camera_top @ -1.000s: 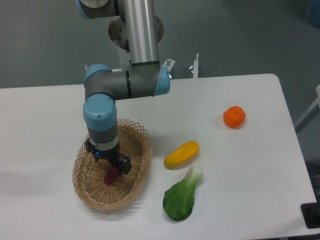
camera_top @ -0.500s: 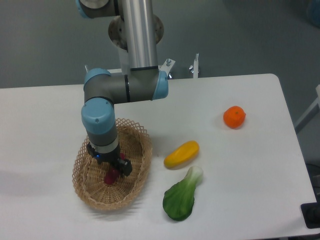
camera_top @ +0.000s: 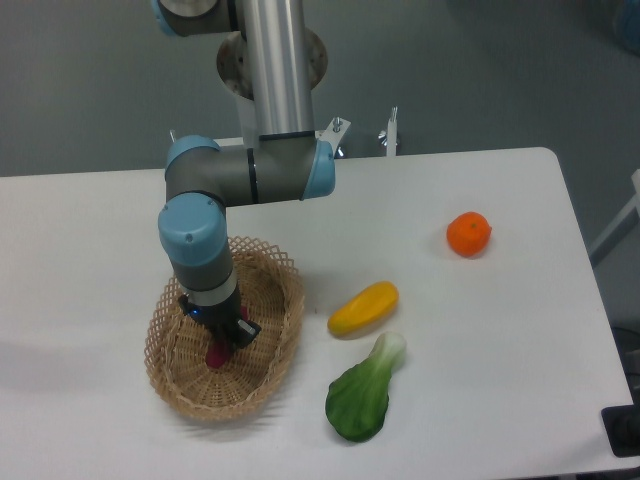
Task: Pick up the sweet potato from the basket
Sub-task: 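Lift the held sweet potato out of the basket and carry it away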
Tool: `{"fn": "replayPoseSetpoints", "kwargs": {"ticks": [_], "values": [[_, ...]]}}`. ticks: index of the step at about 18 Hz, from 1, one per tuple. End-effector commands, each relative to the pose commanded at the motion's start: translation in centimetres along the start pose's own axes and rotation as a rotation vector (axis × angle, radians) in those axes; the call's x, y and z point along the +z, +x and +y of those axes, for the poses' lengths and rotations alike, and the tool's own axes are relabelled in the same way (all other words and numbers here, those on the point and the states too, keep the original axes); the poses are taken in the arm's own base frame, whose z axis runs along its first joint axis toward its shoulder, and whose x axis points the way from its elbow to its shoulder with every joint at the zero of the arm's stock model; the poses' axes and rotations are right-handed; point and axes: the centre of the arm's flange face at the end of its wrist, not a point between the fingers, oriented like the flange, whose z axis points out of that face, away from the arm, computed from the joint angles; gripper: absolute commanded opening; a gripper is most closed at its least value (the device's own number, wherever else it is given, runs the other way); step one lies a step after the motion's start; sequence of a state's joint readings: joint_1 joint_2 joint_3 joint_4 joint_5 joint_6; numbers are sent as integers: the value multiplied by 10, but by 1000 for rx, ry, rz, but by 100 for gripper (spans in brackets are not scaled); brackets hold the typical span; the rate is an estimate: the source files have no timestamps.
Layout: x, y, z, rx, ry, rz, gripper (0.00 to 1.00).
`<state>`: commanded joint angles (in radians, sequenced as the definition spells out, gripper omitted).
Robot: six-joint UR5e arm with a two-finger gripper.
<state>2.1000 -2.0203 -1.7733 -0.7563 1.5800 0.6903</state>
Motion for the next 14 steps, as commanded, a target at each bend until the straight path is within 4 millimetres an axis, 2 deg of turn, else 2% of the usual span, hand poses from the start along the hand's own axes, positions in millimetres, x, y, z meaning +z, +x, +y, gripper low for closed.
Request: {"fn": "replayPoseSetpoints", "kwargs": {"ticks": [4, 6, 10, 14], "values": [[-38, -13, -9, 27, 48, -45, 14], [-63, -33, -8, 39, 74, -77, 14], [-86, -71, 16, 28, 89, -110, 14], [-112, -118, 57, 88, 60, -125, 14]]}}
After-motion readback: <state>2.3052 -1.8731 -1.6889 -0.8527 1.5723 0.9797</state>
